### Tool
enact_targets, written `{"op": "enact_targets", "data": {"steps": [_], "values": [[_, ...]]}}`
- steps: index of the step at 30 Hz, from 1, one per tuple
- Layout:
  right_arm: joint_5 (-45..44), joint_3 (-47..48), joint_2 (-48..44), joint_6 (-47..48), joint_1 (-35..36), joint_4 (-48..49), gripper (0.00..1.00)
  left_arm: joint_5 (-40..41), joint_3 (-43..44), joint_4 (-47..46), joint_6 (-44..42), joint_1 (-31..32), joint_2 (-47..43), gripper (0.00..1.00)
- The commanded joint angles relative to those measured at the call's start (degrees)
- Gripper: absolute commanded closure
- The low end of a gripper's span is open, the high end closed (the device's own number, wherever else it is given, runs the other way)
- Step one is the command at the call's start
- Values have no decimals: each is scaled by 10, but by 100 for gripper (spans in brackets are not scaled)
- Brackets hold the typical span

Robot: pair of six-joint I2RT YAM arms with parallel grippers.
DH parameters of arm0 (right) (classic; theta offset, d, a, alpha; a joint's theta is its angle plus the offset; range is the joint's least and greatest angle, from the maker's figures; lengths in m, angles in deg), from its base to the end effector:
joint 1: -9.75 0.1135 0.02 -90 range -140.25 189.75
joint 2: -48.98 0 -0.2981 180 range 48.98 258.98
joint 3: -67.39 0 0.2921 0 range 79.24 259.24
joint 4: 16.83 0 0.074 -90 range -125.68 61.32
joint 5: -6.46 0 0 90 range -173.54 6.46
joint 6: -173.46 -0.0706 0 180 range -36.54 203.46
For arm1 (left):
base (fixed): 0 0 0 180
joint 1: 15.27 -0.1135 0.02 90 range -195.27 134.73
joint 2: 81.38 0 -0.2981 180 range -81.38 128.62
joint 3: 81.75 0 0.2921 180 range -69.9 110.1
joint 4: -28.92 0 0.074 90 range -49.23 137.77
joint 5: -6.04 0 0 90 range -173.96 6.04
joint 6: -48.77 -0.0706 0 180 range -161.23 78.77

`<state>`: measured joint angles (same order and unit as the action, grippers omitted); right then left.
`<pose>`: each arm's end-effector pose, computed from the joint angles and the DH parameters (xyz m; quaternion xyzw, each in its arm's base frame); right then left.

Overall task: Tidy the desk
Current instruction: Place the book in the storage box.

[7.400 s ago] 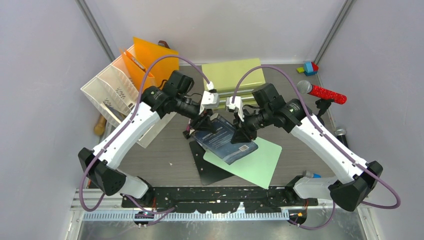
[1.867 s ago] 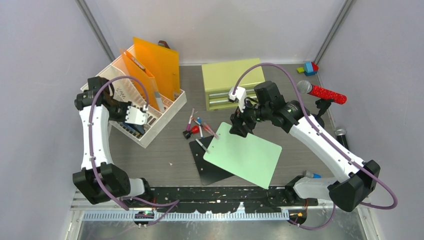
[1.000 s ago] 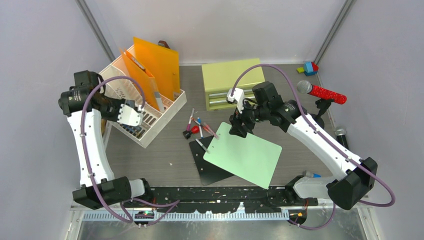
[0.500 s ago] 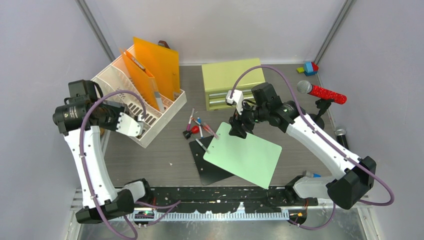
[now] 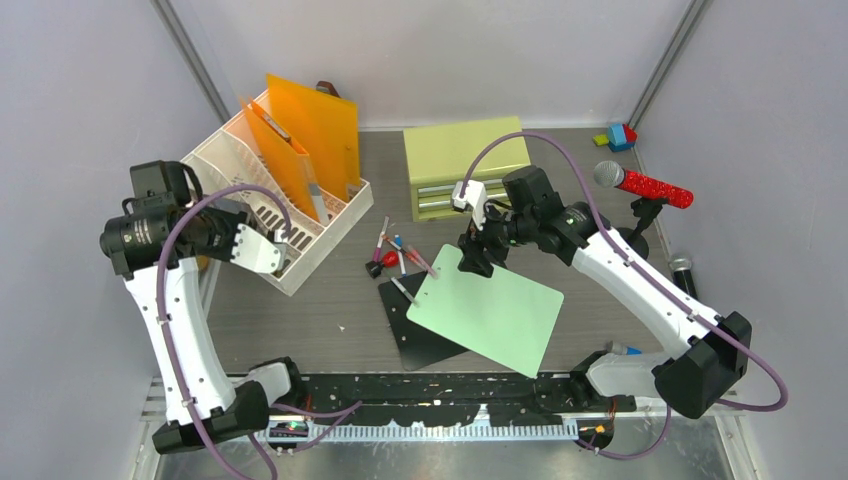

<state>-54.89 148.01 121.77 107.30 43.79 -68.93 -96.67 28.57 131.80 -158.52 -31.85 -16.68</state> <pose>0.2450 0.2064 0.3431 -0.5161 0.7348 0.2605 0.3547 0.1714 0.0348 0.4716 0.7542 0.5844 0.2161 0.2075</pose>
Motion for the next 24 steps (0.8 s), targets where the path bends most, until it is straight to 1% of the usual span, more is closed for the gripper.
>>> {"op": "enact_targets", "data": {"steps": [1, 5, 13, 18, 24], "values": [[8, 3, 4, 7, -1, 23, 26, -19, 57, 3, -7, -2, -17, 100], [9, 3, 7, 7, -1, 23, 26, -18, 77, 16, 0, -2, -7, 100], [4, -1, 11, 10, -1, 25, 26, -12, 82, 24, 14, -2, 18, 100], [5, -1, 17, 10, -1, 26, 26, 2, 67, -5, 22, -2, 48, 100], [0, -3, 20, 9, -1, 26, 26, -1, 44, -29, 0, -2, 84, 100]]}}
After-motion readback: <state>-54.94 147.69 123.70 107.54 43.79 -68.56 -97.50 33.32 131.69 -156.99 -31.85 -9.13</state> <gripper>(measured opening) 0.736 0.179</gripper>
